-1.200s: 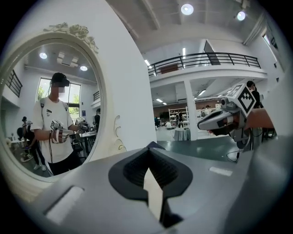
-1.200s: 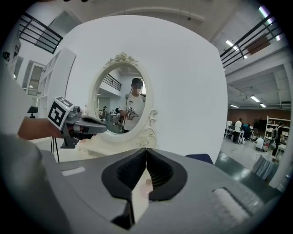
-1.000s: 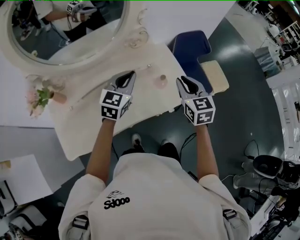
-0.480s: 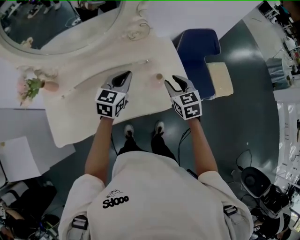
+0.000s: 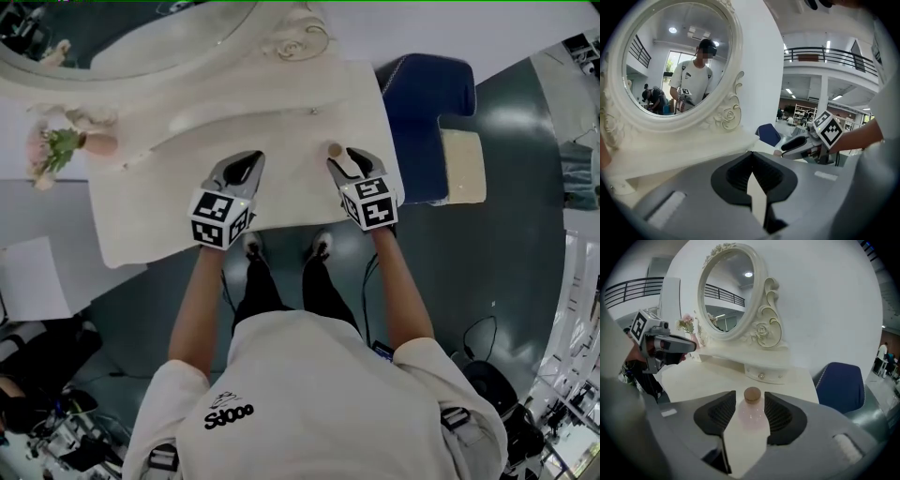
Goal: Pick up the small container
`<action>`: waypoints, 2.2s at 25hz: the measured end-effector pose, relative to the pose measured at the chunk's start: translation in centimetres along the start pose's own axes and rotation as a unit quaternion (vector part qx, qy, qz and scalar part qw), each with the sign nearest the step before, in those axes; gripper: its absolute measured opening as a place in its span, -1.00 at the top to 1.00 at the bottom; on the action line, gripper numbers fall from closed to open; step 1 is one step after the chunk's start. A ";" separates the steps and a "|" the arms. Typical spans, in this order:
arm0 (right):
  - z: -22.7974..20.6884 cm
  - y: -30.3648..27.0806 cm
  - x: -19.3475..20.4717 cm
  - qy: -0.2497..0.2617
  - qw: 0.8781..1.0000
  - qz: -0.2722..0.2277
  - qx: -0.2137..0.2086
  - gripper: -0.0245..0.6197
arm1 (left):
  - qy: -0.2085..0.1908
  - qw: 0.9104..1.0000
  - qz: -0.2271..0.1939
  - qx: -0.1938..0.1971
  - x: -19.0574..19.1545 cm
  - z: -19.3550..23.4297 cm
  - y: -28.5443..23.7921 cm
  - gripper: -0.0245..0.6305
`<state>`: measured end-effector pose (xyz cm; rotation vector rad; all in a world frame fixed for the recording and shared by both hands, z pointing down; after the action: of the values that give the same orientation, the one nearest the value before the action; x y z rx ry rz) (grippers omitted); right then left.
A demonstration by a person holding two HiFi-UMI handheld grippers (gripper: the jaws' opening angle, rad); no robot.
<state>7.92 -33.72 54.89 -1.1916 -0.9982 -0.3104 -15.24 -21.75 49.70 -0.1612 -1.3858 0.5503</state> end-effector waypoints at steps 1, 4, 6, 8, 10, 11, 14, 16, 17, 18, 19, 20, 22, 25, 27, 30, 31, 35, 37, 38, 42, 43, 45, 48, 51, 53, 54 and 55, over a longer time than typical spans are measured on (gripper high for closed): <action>-0.2 -0.5 0.1 0.000 1.000 0.002 0.001 0.31 | 0.004 1.000 -0.003 -0.001 0.2 0.1 0.1 0.87; -0.5 -2.0 0.5 0.001 1.000 0.010 0.001 0.30 | 0.018 1.000 0.002 -0.002 1.0 0.6 0.2 0.87; -0.5 -2.9 0.8 0.004 1.000 0.015 -0.002 0.29 | 0.020 1.000 0.008 -0.001 1.4 0.8 0.2 0.87; -0.5 -3.6 1.0 0.006 1.000 0.018 0.001 0.29 | 0.020 1.000 0.011 0.001 1.5 1.0 0.1 0.87; -0.5 -4.1 1.2 0.005 1.000 0.018 0.008 0.30 | 0.019 1.000 0.012 0.006 1.6 1.2 0.0 0.87; -0.4 -4.2 1.2 0.003 1.000 0.016 0.011 0.31 | 0.019 1.000 0.011 0.013 1.6 1.3 -0.1 0.87; -0.2 -4.5 1.3 -0.002 1.000 0.003 0.019 0.37 | 0.014 0.999 0.006 0.044 1.6 1.5 -0.4 0.86; 0.0 -4.6 1.1 0.003 1.000 -0.006 0.025 0.45 | 0.010 0.999 0.002 0.054 1.6 1.6 -0.5 0.86; 0.1 -4.6 1.1 0.005 1.000 -0.009 0.028 0.48 | 0.009 0.998 0.001 0.054 1.6 1.7 -0.5 0.86; 0.1 -4.7 1.0 0.003 0.999 -0.010 0.030 0.50 | 0.008 0.998 0.000 0.054 1.5 1.9 -0.4 0.86; 0.1 -4.7 0.9 0.000 0.999 -0.010 0.032 0.51 | 0.006 0.998 -0.001 0.055 1.5 2.0 -0.4 0.86; 0.1 -4.8 0.9 -0.002 0.999 -0.008 0.034 0.51 | 0.004 0.998 -0.002 0.056 1.4 2.1 -0.4 0.86; 0.1 -4.7 0.7 -0.002 0.999 -0.003 0.039 0.51 | 0.001 0.998 -0.006 0.058 1.2 2.4 -0.3 0.86; 0.2 -4.1 0.0 -0.005 0.999 -0.005 0.047 0.50 | -0.001 0.998 -0.012 0.055 0.7 3.0 0.1 0.86; 0.3 -3.3 -1.0 -0.007 0.998 -0.014 0.053 0.50 | -0.003 0.998 -0.018 0.054 0.1 3.4 0.5 0.86; 0.3 -1.6 -3.2 -0.010 0.998 -0.031 0.058 0.50 | -0.011 0.998 -0.030 0.052 -1.2 4.0 1.3 0.86; 0.3 -1.1 -4.1 -0.010 0.997 -0.037 0.060 0.50 | -0.016 0.998 -0.034 0.051 -1.8 4.2 1.5 0.86; 0.2 0.8 -7.7 -0.003 0.996 -0.060 0.072 0.50 | -0.041 0.997 -0.053 0.047 -4.2 5.0 2.2 0.86; 0.3 1.8 -9.3 0.000 0.994 -0.074 0.077 0.50 | -0.053 0.996 -0.064 0.044 -5.5 5.3 2.6 0.86; 0.3 2.2 -10.0 0.002 0.994 -0.081 0.079 0.50 | -0.059 0.995 -0.069 0.042 -6.2 5.5 2.8 0.86; 0.5 4.3 -12.7 0.010 0.991 -0.105 0.085 0.50 | -0.094 0.992 -0.081 0.033 -8.6 5.5 3.8 0.86; 0.6 4.9 -13.3 0.012 0.990 -0.111 0.087 0.50 | -0.102 0.991 -0.085 0.031 -9.3 5.4 4.0 0.86; 0.8 6.1 -14.5 0.017 0.988 -0.125 0.089 0.50 | -0.115 0.988 -0.096 0.029 -10.6 5.2 4.5 0.86; 1.0 7.8 -16.0 0.024 0.985 -0.143 0.094 0.50 | -0.129 0.985 -0.115 0.024 -12.5 4.9 5.1 0.86; 1.3 9.5 -16.9 0.027 0.983 -0.156 0.098 0.50 | -0.137 0.981 -0.134 0.027 -14.1 4.3 5.7 0.86; 1.4 10.6 -17.3 0.025 0.981 -0.163 0.102 0.50 | -0.143 0.978 -0.146 0.032 -14.9 3.8 6.0 0.86; 1.4 11.1 -17.5 0.024 0.980 -0.166 0.104 0.50 | -0.147 0.977 -0.151 0.034 -15.4 3.5 6.2 0.86; 1.5 11.5 -17.7 0.024 0.980 -0.168 0.106 0.50 | -0.151 0.975 -0.156 0.037 -15.7 3.3 6.4 0.86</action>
<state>5.11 -33.01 33.87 -0.8167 -1.1608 -0.4840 -21.41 -24.15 33.72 0.2071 -1.6446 0.3710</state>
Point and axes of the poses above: the fingertips, and each gripper's own axes: y backward along the fingers, z to its left, x out of its underside, the point moved 10 cm from there along y, backward along the fingers, and after that the axes turned 5 degrees about y, right-handed, at the moved point
